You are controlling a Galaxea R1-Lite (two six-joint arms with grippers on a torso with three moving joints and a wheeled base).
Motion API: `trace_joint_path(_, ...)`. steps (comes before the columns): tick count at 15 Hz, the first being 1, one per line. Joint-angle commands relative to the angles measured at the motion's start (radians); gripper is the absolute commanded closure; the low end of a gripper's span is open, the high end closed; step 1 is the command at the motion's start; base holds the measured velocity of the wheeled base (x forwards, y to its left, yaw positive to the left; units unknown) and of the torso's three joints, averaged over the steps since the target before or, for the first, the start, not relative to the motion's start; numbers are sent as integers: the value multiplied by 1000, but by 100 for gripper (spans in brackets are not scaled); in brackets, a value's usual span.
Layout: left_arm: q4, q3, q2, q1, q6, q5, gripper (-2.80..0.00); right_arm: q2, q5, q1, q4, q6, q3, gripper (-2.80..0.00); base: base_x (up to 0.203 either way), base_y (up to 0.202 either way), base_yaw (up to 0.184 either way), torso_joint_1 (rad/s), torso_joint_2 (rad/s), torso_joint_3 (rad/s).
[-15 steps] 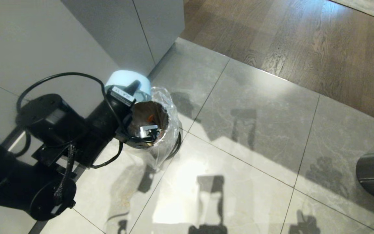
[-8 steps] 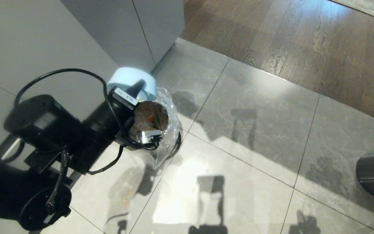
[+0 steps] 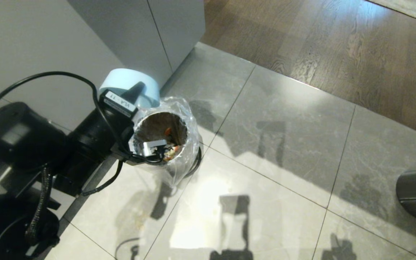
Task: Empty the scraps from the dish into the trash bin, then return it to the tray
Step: Put the bowl back to the table
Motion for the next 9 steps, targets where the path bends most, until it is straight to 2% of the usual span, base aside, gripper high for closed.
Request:
trace_joint_path(1, 72, -6, -56, 3, -49, 58, 0, 0, 0, 0, -1, 1, 0, 0, 0, 0, 0, 0, 0, 0)
trace_joint_path(3, 267, -22, -87, 13, -163, 97, 0, 0, 0, 0, -1, 1, 0, 0, 0, 0, 0, 0, 0, 0)
trace_joint_path(6, 654, -82, -134, 48, -412, 119, 0, 0, 0, 0, -1, 1, 0, 0, 0, 0, 0, 0, 0, 0)
trace_joint_path(7, 739, -106, -166, 67, -458, 122, 0, 0, 0, 0, -1, 1, 0, 0, 0, 0, 0, 0, 0, 0)
trace_joint_path(8, 789, -119, -194, 91, -491, 124, 0, 1, 0, 0, -1, 1, 0, 0, 0, 0, 0, 0, 0, 0)
trace_joint_path(9, 818, -118, -220, 114, -552, 123, 0, 0, 0, 0, -1, 1, 0, 0, 0, 0, 0, 0, 0, 0)
